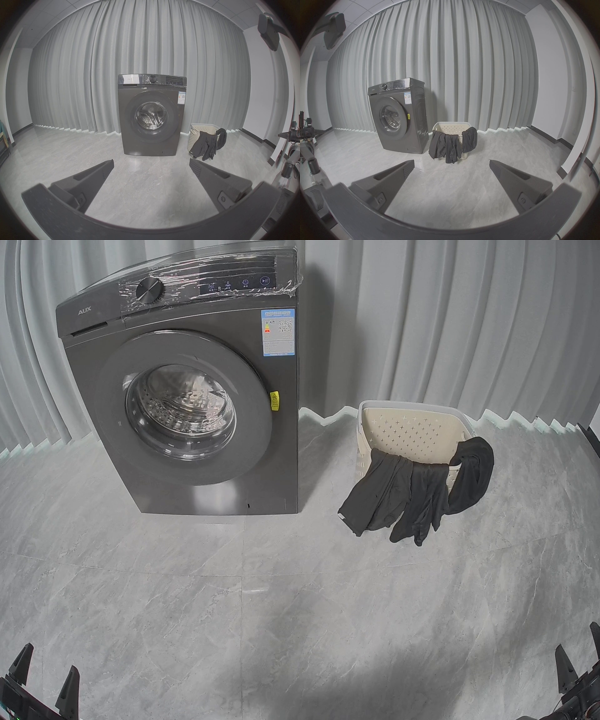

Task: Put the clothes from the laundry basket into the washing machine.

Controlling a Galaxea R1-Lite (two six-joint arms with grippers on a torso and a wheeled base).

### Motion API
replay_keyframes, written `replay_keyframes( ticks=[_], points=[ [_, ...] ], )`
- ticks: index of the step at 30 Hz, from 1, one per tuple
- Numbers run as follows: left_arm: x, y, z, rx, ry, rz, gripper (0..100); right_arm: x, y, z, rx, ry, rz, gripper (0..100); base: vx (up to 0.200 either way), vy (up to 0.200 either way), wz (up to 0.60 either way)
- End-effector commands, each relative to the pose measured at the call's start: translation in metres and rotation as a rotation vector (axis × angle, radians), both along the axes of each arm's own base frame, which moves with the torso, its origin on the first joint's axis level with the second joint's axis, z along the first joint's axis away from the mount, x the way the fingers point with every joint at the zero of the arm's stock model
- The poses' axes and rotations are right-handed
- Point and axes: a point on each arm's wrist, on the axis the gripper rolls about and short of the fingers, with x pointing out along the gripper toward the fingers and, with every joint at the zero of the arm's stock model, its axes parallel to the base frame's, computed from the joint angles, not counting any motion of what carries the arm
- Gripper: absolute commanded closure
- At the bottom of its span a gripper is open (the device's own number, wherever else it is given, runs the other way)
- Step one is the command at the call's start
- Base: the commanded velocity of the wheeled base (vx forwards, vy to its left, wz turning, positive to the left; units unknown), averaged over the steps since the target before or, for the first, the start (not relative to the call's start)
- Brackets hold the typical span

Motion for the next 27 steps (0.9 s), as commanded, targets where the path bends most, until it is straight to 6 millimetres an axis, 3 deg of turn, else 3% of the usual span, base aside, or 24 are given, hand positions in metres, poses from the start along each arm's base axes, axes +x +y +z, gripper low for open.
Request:
replay_keyframes(
  ticks=[1, 7, 19, 27],
  points=[
    [0.0001, 0.0, -0.0054, 0.0, 0.003, -0.001, 0, 0.0001, 0.0, -0.0053, 0.0, 0.002, 0.001, 0, 0.2, 0.0, 0.0],
    [0.0001, 0.0, -0.0052, 0.002, 0.001, -0.001, 0, 0.0001, 0.0, -0.0052, 0.0, 0.001, 0.001, 0, 0.2, 0.0, 0.0],
    [0.0001, 0.0, -0.0052, 0.0, 0.001, -0.001, 0, 0.0001, 0.0, -0.0053, 0.0, 0.002, -0.001, 0, 0.0, 0.0, 0.0],
    [0.0001, 0.0, -0.0052, 0.0, 0.001, -0.001, 0, 0.0001, 0.0, -0.0052, 0.0, 0.001, 0.001, 0, 0.0, -0.2, 0.0]
  ],
)
